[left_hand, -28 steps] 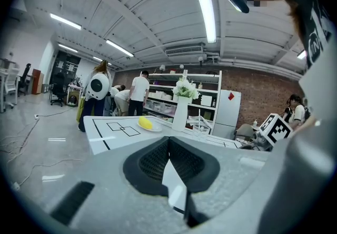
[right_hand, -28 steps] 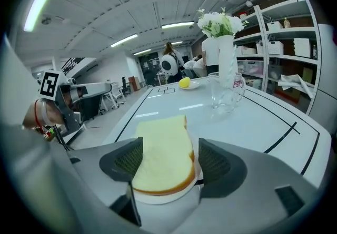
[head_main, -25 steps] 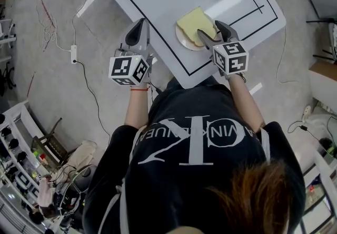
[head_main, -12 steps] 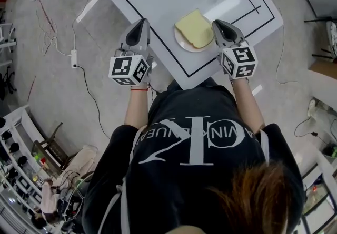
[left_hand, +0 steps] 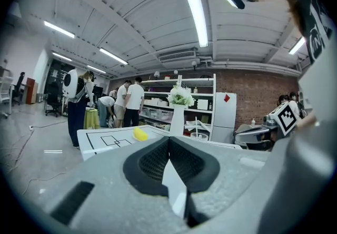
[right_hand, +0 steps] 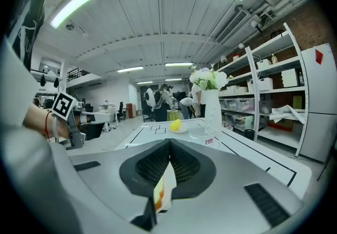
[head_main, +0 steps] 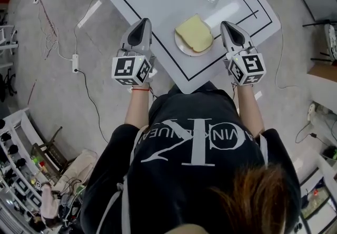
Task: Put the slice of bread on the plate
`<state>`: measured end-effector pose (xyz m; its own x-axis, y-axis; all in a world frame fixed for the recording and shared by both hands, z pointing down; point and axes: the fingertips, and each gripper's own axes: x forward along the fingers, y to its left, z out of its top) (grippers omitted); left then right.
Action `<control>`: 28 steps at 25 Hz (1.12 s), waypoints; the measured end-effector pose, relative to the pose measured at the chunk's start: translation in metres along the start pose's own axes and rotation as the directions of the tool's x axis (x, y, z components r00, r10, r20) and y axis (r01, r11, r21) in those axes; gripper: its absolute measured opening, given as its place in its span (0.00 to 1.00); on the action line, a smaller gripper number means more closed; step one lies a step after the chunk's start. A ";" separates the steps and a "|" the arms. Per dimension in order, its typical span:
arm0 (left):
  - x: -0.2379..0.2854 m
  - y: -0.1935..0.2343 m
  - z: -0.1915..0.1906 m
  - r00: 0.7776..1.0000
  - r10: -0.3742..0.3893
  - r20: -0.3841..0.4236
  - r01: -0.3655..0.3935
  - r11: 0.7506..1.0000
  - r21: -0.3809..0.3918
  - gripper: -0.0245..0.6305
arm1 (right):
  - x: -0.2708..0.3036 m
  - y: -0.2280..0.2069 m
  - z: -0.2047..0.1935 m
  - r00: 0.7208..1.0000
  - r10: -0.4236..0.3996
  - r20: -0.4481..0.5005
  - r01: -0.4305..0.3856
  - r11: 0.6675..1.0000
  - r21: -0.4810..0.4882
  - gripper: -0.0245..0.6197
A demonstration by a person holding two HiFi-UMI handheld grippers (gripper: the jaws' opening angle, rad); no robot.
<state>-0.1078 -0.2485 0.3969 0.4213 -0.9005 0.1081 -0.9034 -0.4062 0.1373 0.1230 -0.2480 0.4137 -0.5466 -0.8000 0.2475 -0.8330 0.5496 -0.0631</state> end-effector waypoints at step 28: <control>-0.014 0.006 0.066 0.987 0.053 0.150 -0.066 0.994 0.084 0.05 | -0.020 -0.007 0.078 0.980 -0.020 0.199 0.026 0.999 -0.027 0.04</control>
<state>-0.1247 -0.2482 0.3315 0.3557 -0.9340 -0.0339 -0.9329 -0.3570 0.0470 0.1330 -0.2545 0.3340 -0.5360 -0.8426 0.0514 -0.8442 0.5352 -0.0303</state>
